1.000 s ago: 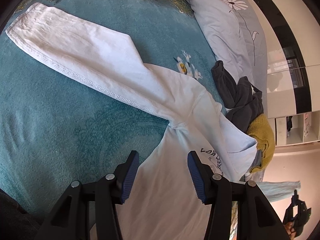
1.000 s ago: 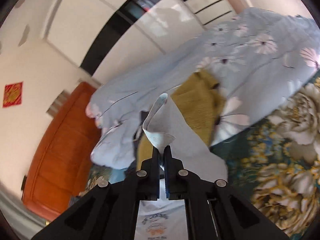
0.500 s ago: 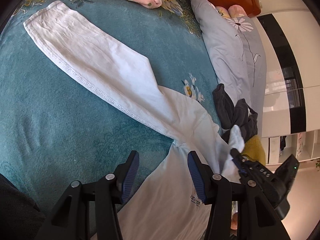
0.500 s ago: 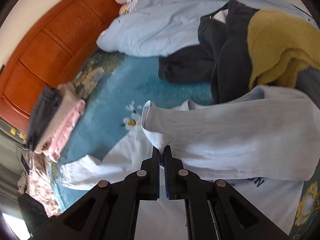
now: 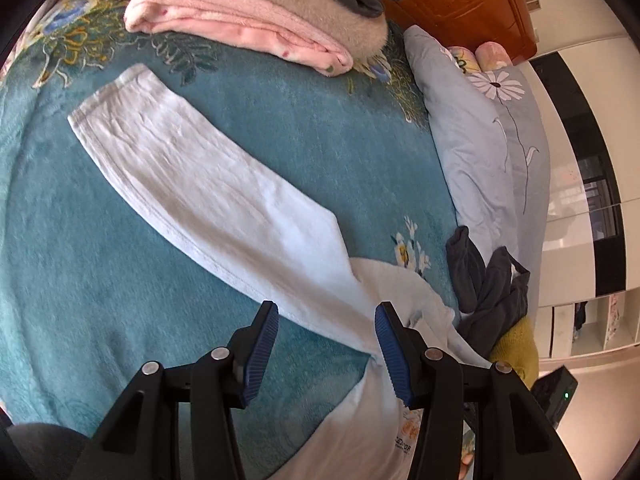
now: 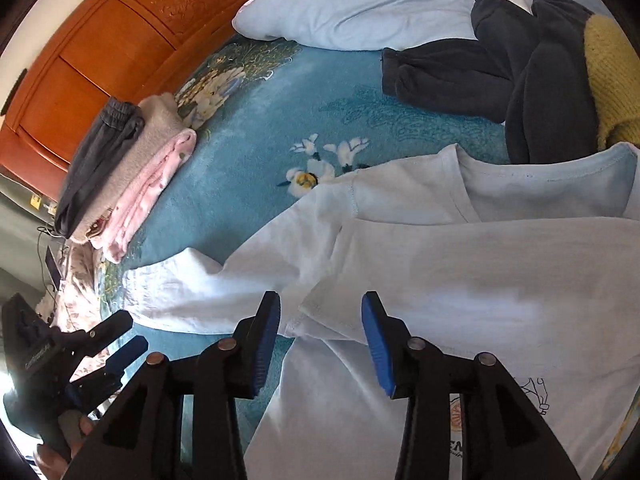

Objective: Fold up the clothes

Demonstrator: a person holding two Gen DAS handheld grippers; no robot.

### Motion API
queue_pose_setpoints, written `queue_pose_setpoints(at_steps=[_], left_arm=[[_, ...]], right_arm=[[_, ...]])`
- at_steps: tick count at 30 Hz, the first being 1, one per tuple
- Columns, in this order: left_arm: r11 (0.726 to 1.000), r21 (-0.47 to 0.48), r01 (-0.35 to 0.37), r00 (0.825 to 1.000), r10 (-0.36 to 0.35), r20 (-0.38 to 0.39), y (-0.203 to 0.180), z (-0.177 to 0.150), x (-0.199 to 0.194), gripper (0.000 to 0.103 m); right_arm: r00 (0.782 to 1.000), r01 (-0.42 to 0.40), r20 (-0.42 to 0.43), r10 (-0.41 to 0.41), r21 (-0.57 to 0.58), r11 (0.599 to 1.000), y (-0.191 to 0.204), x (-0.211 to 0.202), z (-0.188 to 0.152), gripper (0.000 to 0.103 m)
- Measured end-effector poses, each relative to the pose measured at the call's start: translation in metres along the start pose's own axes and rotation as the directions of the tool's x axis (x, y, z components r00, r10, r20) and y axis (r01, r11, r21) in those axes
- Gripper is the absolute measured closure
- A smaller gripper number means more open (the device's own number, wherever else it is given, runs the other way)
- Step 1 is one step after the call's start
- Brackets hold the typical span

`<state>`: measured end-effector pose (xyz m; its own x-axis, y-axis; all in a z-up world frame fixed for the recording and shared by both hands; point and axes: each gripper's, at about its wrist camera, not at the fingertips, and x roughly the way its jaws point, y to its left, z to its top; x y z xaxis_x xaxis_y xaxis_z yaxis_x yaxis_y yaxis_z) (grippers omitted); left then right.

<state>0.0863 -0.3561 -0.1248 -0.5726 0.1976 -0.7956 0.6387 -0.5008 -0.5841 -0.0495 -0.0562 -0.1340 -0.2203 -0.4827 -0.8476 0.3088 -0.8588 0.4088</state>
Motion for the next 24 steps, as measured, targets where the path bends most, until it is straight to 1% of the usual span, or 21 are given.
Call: queue_pose_setpoints(at_steps=[2,3,4,5,6,8,10,12,17,18,20,22,23,24], left_arm=[[0.996,-0.052,-0.071,0.997,0.073,0.029,0.014,0.020,-0.006,0.048],[0.988,-0.104,-0.114,0.992,0.119,0.045,0.025,0.030,-0.009,0.048],[0.978,-0.163,-0.127,0.988,0.139,0.064,0.038,0.040,-0.013,0.048],[0.967,-0.221,-0.126,0.985,0.148,0.085,0.052,0.049,-0.017,0.049],[0.957,-0.256,-0.138,0.981,0.168,0.099,0.064,0.057,-0.020,0.049],[0.936,-0.307,-0.174,0.968,0.219,0.121,0.087,0.070,-0.025,0.049],[0.920,-0.313,-0.234,0.950,0.284,0.126,0.102,0.081,-0.026,0.049],[0.914,-0.314,-0.258,0.945,0.307,0.116,0.114,0.088,-0.023,0.049],[0.918,-0.316,-0.241,0.957,0.279,0.081,0.128,0.096,-0.005,0.052],[0.919,-0.313,-0.241,0.959,0.275,0.068,0.129,0.096,-0.002,0.055],[0.920,-0.309,-0.240,0.963,0.266,0.044,0.131,0.096,0.004,0.069],[0.922,-0.304,-0.240,0.966,0.257,0.019,0.133,0.096,0.011,0.079],[0.923,-0.301,-0.239,0.968,0.253,0.006,0.134,0.096,0.014,0.088],[0.921,-0.306,-0.240,0.968,0.253,0.002,0.136,0.095,0.014,0.093]], right_arm=[[1.000,0.017,0.010,-0.017,0.010,1.000,-0.008,-0.010,0.001,0.059],[1.000,0.016,0.017,-0.016,0.025,1.000,-0.015,-0.017,0.000,0.059],[1.000,0.017,0.024,-0.018,0.039,0.999,-0.022,-0.024,-0.001,0.059],[0.999,0.019,0.031,-0.021,0.054,0.998,-0.029,-0.031,-0.002,0.059],[0.999,0.029,0.039,-0.032,0.061,0.998,-0.035,-0.038,-0.004,0.059],[0.994,0.087,0.064,-0.089,0.037,0.996,-0.045,-0.052,-0.008,0.059],[0.988,0.133,0.081,-0.134,0.020,0.991,-0.054,-0.065,-0.014,0.059],[0.984,0.154,0.081,-0.156,0.031,0.988,-0.064,-0.074,-0.019,0.059],[0.987,0.149,0.048,-0.155,0.099,0.984,-0.083,-0.081,-0.029,0.059],[0.987,0.150,0.043,-0.155,0.106,0.983,-0.084,-0.081,-0.030,0.059],[0.987,0.150,0.032,-0.155,0.121,0.981,-0.087,-0.080,-0.033,0.059],[0.989,0.143,0.023,-0.148,0.136,0.980,-0.089,-0.079,-0.035,0.059],[0.990,0.136,0.017,-0.140,0.147,0.980,-0.090,-0.078,-0.035,0.059],[0.991,0.128,0.013,-0.132,0.157,0.979,-0.091,-0.077,-0.036,0.059]])
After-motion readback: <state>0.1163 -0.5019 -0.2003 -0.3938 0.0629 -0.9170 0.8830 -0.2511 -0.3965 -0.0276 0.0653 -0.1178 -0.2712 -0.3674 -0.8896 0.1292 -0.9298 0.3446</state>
